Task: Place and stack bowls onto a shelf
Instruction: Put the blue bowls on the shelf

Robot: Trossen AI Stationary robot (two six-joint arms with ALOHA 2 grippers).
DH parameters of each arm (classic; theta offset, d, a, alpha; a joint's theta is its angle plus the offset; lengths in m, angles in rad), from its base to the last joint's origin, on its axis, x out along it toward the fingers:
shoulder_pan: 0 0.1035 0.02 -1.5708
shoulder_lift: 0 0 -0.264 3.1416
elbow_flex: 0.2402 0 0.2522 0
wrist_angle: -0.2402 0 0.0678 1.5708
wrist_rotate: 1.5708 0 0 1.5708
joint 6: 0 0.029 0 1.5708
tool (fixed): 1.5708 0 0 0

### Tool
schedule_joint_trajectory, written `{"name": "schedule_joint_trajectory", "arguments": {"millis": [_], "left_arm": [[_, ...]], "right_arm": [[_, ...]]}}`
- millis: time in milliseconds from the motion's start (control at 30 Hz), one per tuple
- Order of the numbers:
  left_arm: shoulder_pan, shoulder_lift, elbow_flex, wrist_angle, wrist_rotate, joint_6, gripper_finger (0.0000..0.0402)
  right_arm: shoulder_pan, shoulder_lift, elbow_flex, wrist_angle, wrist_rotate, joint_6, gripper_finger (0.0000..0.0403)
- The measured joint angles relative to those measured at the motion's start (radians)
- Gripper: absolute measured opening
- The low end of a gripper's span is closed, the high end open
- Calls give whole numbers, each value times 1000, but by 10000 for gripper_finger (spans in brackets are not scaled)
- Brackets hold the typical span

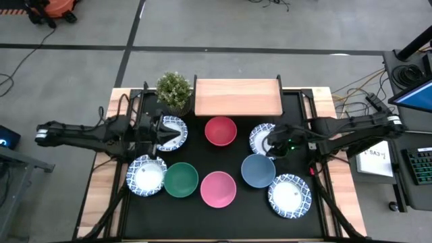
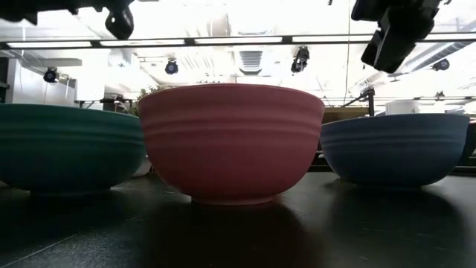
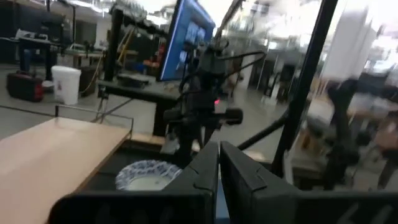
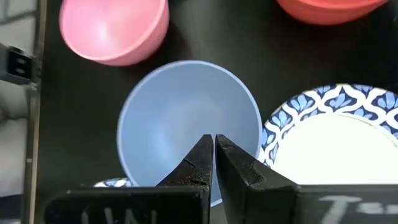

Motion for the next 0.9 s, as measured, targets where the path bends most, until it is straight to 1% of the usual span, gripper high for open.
{"name": "schedule_joint_trajectory", "arguments": {"millis": [100,233,367,533,633,767,867,900], "left_arm": [[0,35,69,-96,-1,51,0],[0,77,147,-184,-3,114,0],[0,113,212,-242,-4,175,0],[1,149,265,-281,-5,208,0],[1,165,275,-286,-5,209,0],[1,177,277,-285,-5,216,0],[1,177,277,-285,-5,218,0],[1,176,277,-285,-5,220,0]], "right_arm": [[0,52,0,7,3,-6,9],[0,114,0,48,3,-7,9],[0,177,7,67,3,41,9],[-7,250,57,65,4,-11,14],[-7,289,102,58,4,-31,33],[-7,350,151,32,13,-89,78],[-6,407,179,-15,104,-189,112],[-6,427,185,-35,114,-234,121]]}}
